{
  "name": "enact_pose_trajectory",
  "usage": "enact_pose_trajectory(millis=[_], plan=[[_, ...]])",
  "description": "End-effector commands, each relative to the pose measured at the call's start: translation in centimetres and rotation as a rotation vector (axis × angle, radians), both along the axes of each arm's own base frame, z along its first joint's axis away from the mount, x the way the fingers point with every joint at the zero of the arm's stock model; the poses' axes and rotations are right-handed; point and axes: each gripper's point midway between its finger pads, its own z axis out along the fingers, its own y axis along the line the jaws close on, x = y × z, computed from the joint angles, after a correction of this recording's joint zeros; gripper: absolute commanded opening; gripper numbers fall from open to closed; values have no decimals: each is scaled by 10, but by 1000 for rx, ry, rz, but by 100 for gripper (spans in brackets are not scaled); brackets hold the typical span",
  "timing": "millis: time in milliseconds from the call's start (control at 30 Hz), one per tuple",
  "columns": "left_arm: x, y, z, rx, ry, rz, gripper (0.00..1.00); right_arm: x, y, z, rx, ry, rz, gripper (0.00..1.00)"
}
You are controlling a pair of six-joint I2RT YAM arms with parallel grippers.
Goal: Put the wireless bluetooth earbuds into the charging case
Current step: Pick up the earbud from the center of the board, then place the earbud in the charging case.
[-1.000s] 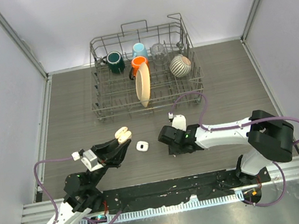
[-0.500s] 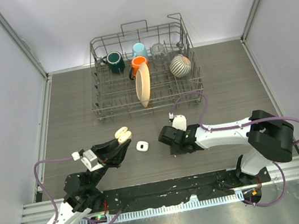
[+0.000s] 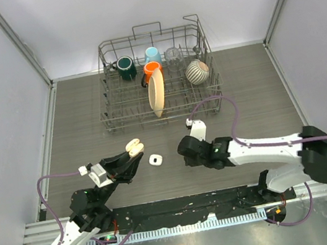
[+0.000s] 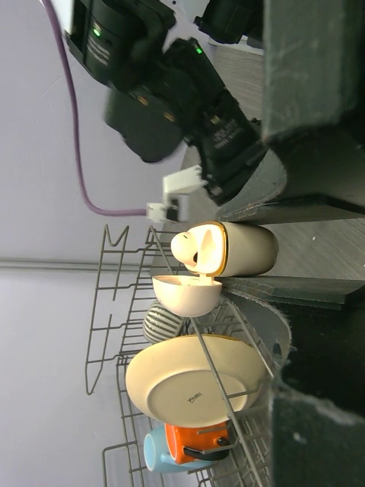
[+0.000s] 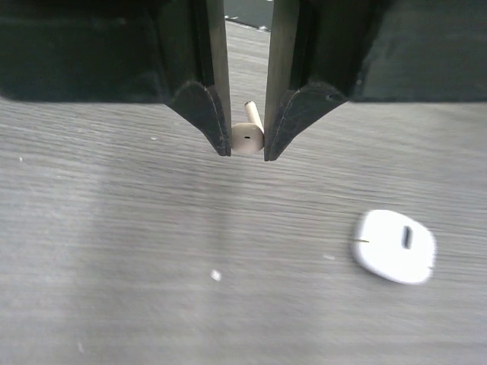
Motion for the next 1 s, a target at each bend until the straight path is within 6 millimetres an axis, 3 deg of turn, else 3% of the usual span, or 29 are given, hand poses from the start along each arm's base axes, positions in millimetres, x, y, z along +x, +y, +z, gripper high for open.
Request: enact_pose_trajectory(millis=[0,33,67,133,167,233,400,700,967], plan=[[2,0,-18,-11,-14,12,0,23,24,93,221,-306,3,1],[3,1,-18,-13,-14,16,0,31,27,116,260,-397,-9,1],[3,1,-18,-16,-14,17,0,31,28,130,286,-446,-15,1],[3,2,-17,-21,-15,21,0,27,35,178,389,-581,-3,1],[4,2,-16,-24,-15,22,0,23,35,187,409,-613,4,1],[4,2,-17,-28,-13,23,0,13,44,227,525,-718,16,1],[5,2,-17,-31,-10,26,0,-13,70,290,733,-867,113,1],[2,0,-14,-35,-26,10,0,-28,114,330,844,-959,237,1],[3,0,-15,-30,-25,11,0,-32,137,340,857,-987,288,1]])
